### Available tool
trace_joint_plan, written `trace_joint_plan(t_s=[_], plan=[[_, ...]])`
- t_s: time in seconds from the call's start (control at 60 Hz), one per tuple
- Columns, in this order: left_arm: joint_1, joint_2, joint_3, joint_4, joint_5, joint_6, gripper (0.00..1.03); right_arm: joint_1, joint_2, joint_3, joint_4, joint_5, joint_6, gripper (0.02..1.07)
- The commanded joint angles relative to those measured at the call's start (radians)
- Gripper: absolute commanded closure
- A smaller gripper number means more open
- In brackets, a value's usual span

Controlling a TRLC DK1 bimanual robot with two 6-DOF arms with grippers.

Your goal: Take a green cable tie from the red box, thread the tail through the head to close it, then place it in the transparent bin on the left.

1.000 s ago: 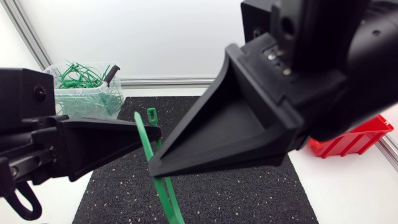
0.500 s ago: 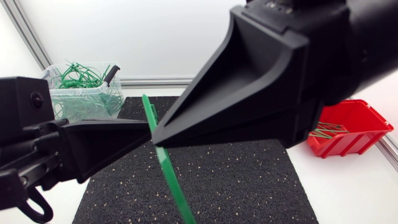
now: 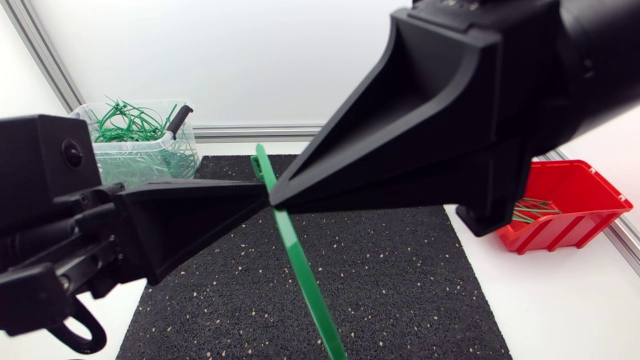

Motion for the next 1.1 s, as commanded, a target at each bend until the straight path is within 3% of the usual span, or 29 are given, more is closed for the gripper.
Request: trace_joint_plan(t_s=[0.0,0.617,1.083], plan=[[-0.006,0.008,-0.014,0.025,-0.013,-0.012,1.00,-0.014,-0.015,-0.039,0.013,-0.008,0.055,1.02],[-0.078,0.025,-0.008,0.031,-0.098,0.042,1.00,-0.025,-0.015,-0.082,0.056,-0.014,0.083,1.02],[-0.072,0.024,0.011,0.035,-0.102,0.042,1.00,-0.041,-0.028,-0.102,0.067,-0.014,0.083,1.02]])
